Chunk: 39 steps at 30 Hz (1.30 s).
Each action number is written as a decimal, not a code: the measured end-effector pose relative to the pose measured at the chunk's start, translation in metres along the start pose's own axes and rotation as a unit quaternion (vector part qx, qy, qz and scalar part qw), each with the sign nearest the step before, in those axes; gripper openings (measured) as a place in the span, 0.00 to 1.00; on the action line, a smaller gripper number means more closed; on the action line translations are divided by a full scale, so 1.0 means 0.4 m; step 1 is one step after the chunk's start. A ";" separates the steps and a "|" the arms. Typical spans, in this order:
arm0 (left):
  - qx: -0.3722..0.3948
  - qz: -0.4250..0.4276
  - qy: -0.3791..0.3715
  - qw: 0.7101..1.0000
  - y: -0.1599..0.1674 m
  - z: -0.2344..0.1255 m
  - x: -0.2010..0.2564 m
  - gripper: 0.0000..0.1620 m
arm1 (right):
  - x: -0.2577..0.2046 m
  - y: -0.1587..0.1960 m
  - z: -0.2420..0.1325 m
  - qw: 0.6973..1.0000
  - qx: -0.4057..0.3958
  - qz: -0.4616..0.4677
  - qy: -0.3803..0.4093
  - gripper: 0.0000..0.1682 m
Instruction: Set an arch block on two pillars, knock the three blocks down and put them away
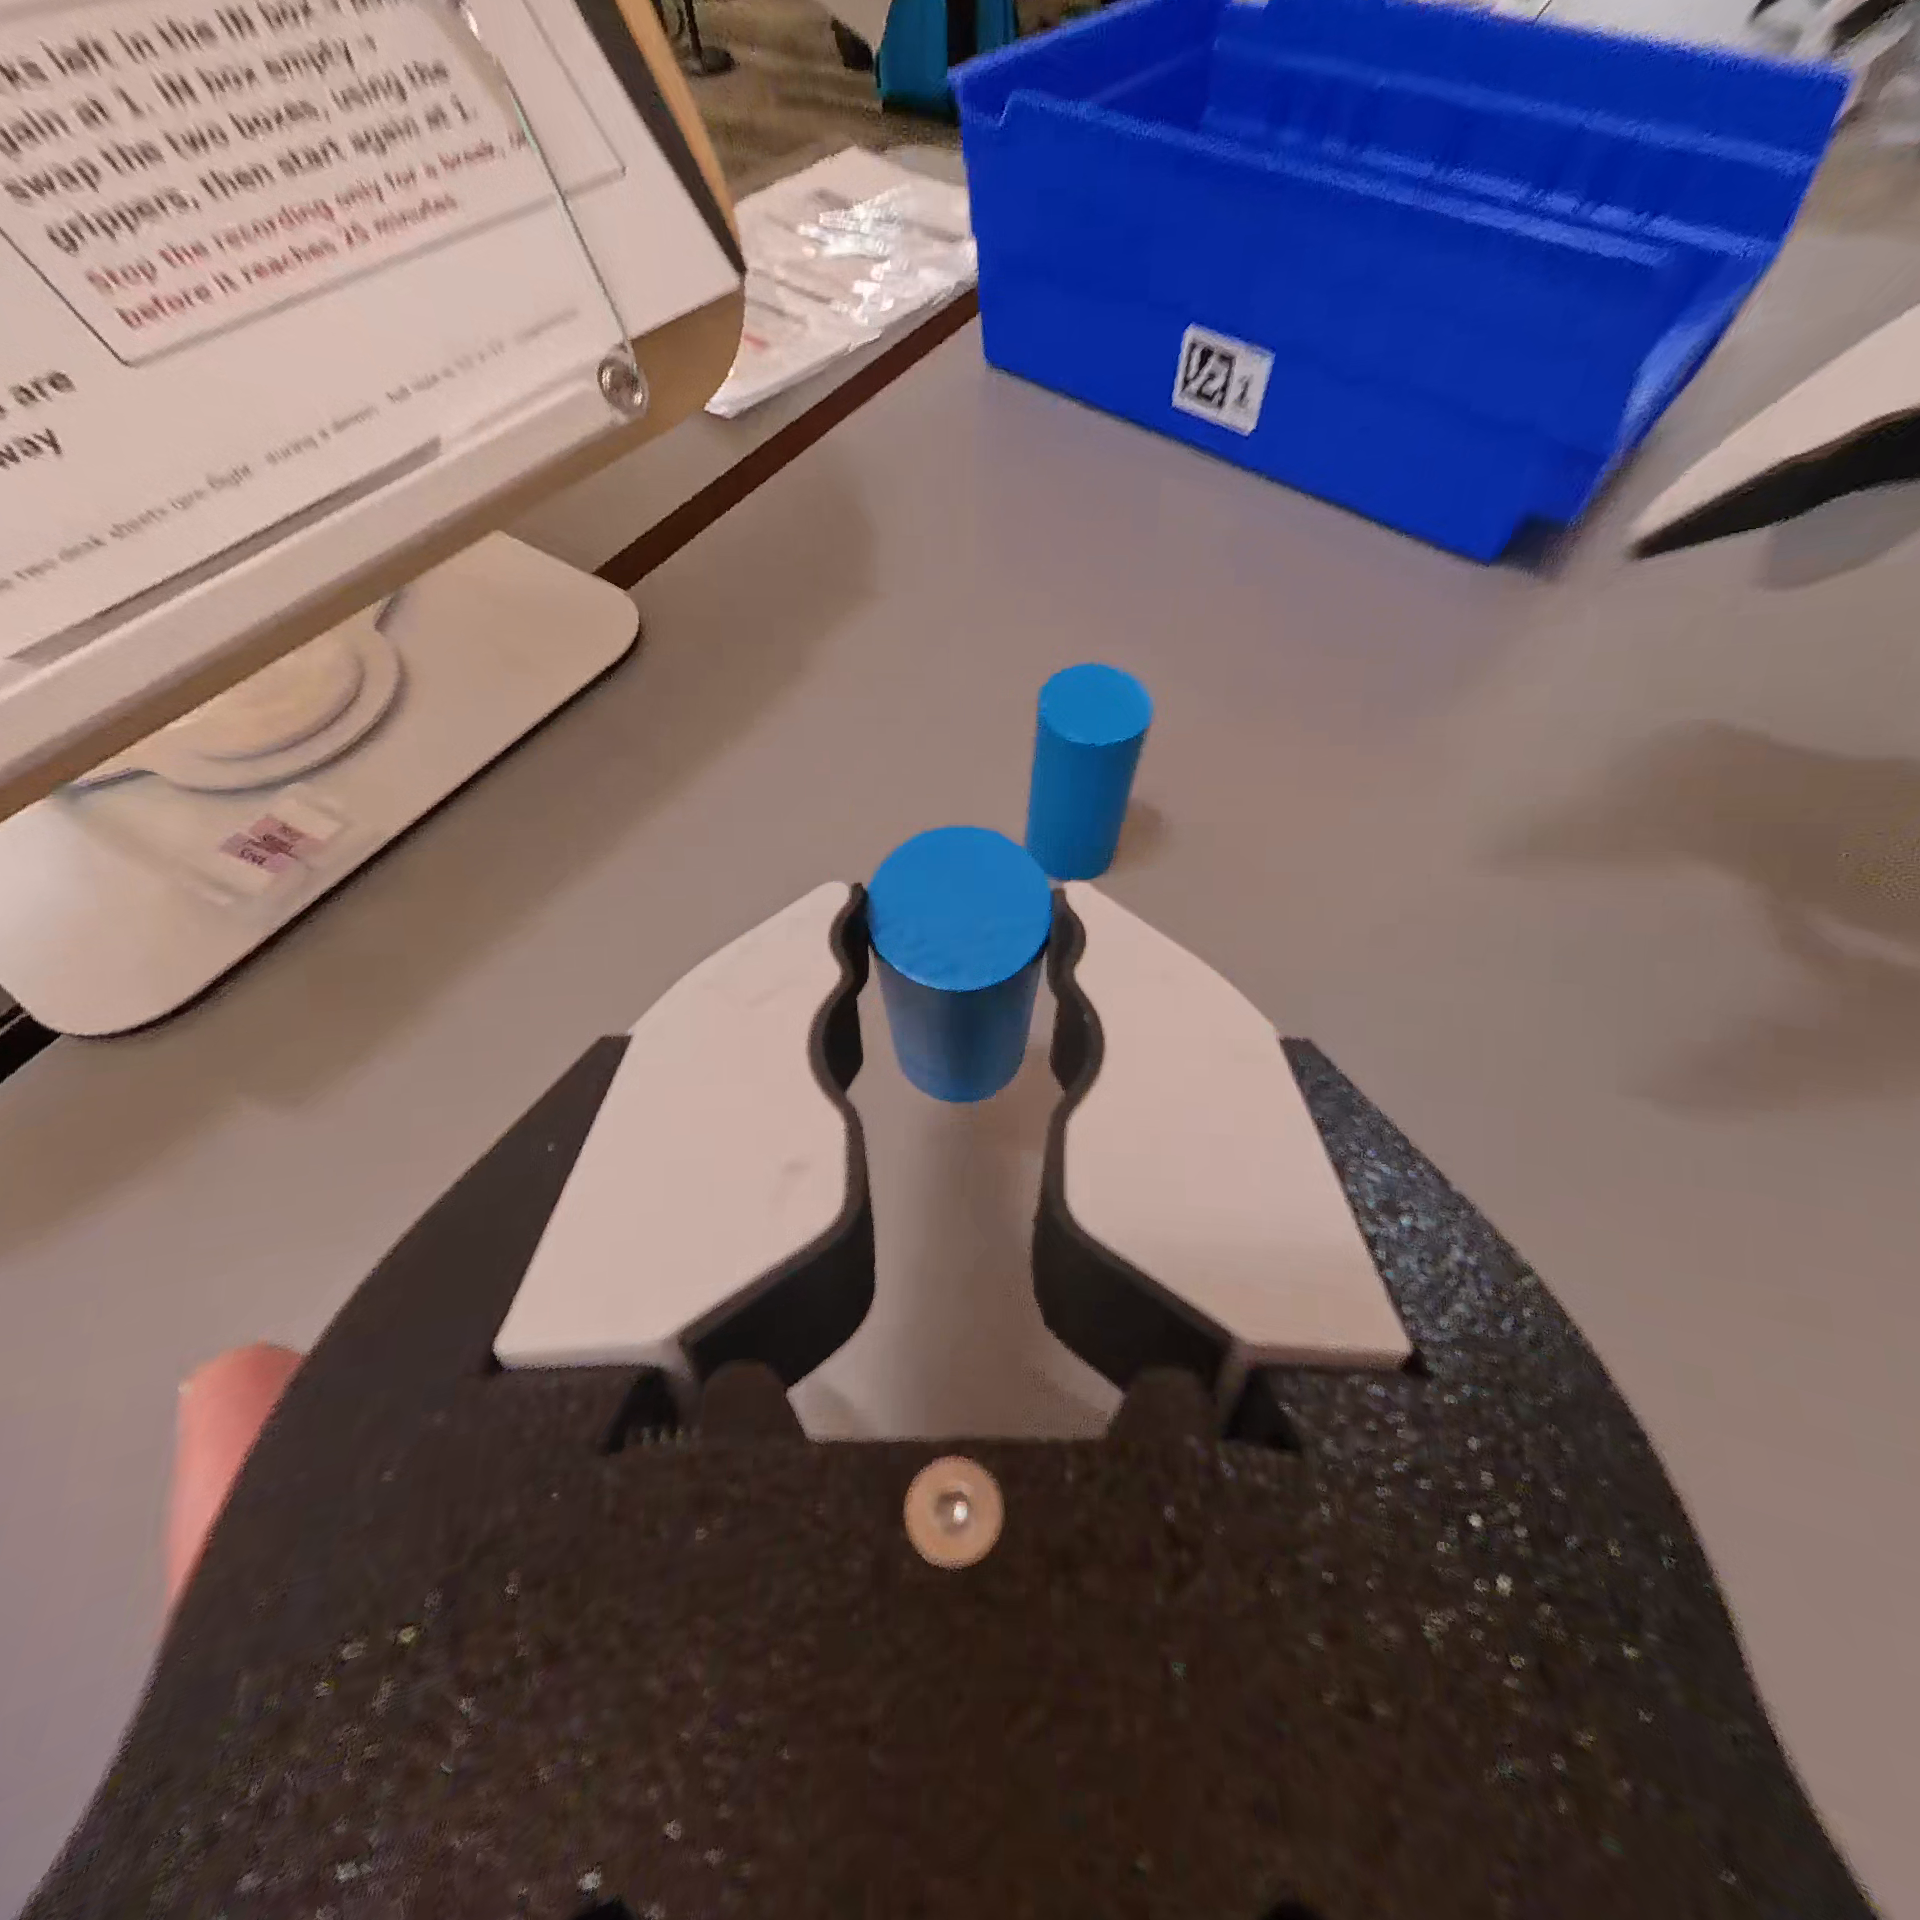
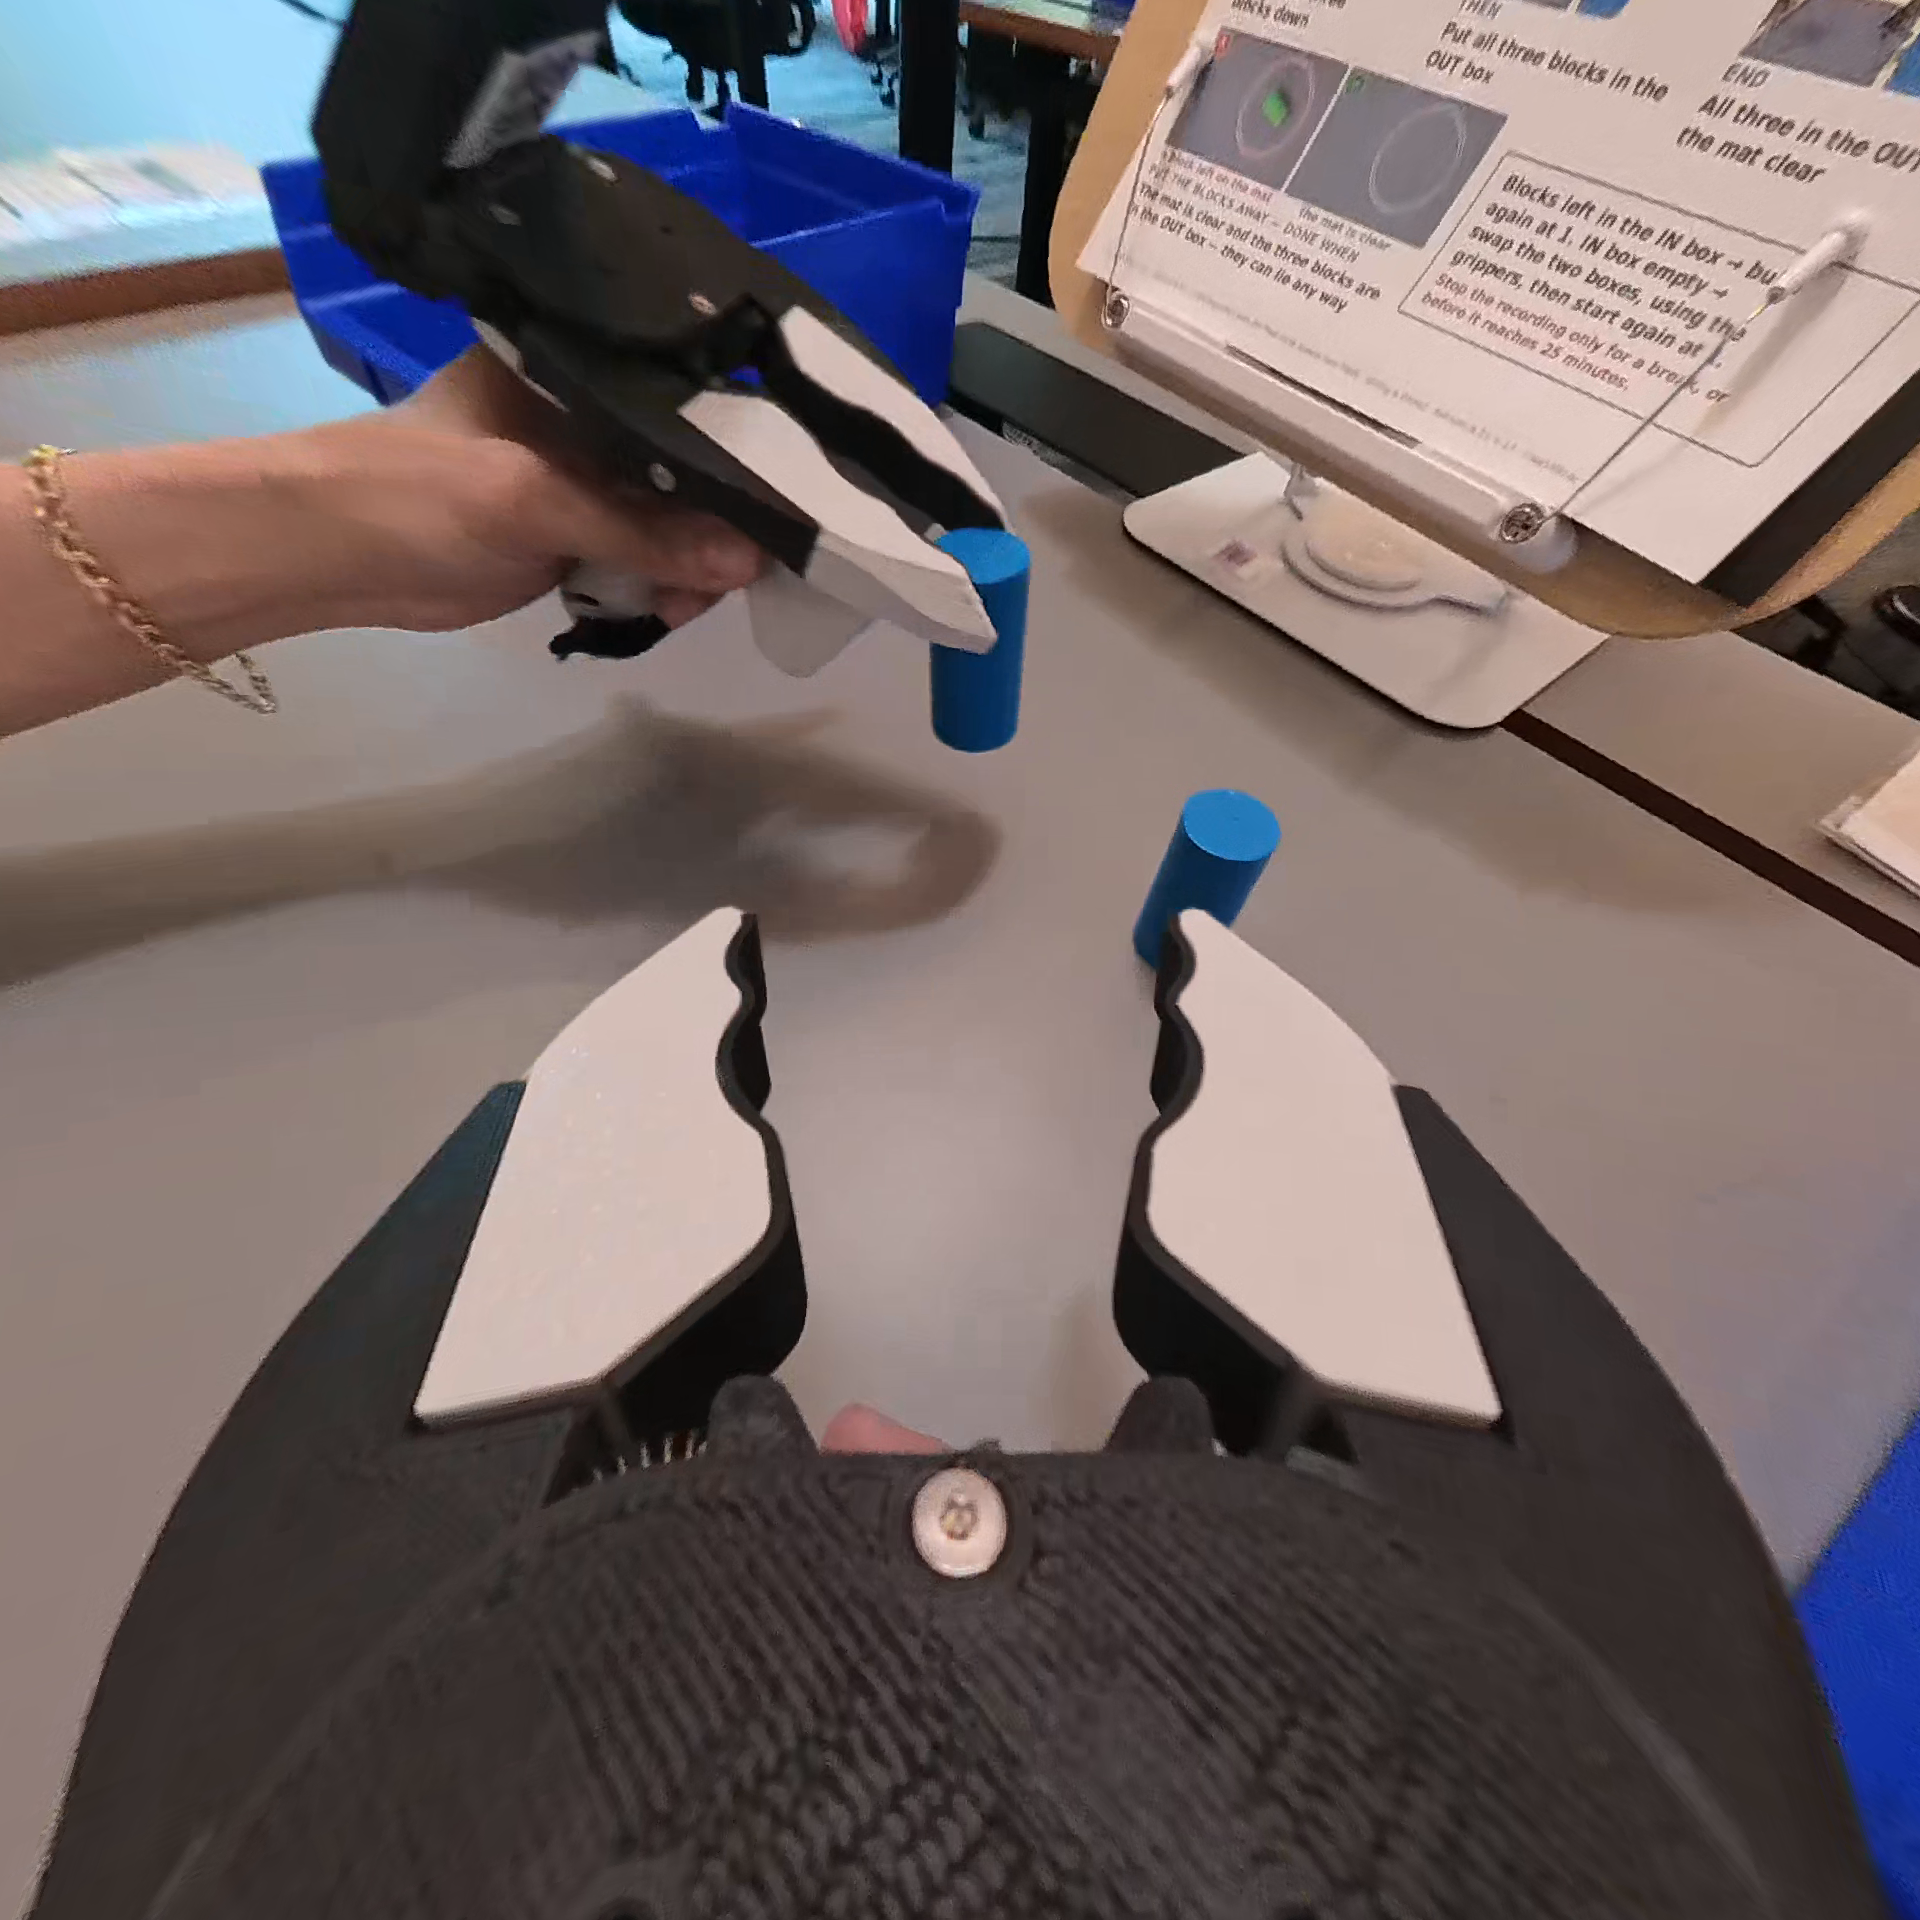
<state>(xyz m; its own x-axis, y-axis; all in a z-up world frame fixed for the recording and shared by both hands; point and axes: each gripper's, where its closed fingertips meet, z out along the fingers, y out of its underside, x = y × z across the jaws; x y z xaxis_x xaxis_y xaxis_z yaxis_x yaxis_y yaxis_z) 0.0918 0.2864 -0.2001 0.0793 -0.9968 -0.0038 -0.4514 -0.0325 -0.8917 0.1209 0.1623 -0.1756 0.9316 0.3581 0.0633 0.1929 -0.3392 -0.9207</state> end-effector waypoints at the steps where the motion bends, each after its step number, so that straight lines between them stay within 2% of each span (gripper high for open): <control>1: -0.009 0.004 -0.004 1.000 0.013 0.020 -0.012 0.20 | 0.003 -0.002 -0.002 1.000 -0.001 -0.007 0.003 0.44; 7: -0.038 -0.003 -0.007 0.999 0.068 0.084 -0.047 0.20 | 0.014 -0.037 -0.026 1.000 0.030 -0.003 0.007 0.44; 17: -0.035 0.026 0.012 0.999 0.057 0.092 -0.033 0.20 | 0.022 -0.021 -0.038 1.000 0.027 0.006 0.006 0.44; 39: -0.023 0.008 0.016 1.000 0.072 0.117 -0.029 0.20 | 0.020 -0.002 -0.041 1.000 0.014 0.004 0.009 0.44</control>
<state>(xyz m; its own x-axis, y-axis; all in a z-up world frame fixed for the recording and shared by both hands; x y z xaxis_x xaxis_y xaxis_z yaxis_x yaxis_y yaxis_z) 0.1197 0.3003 -0.2468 0.0428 -0.9991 -0.0030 -0.4932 -0.0185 -0.8697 0.1332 0.1511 -0.1678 0.9387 0.3392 0.0618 0.1760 -0.3173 -0.9318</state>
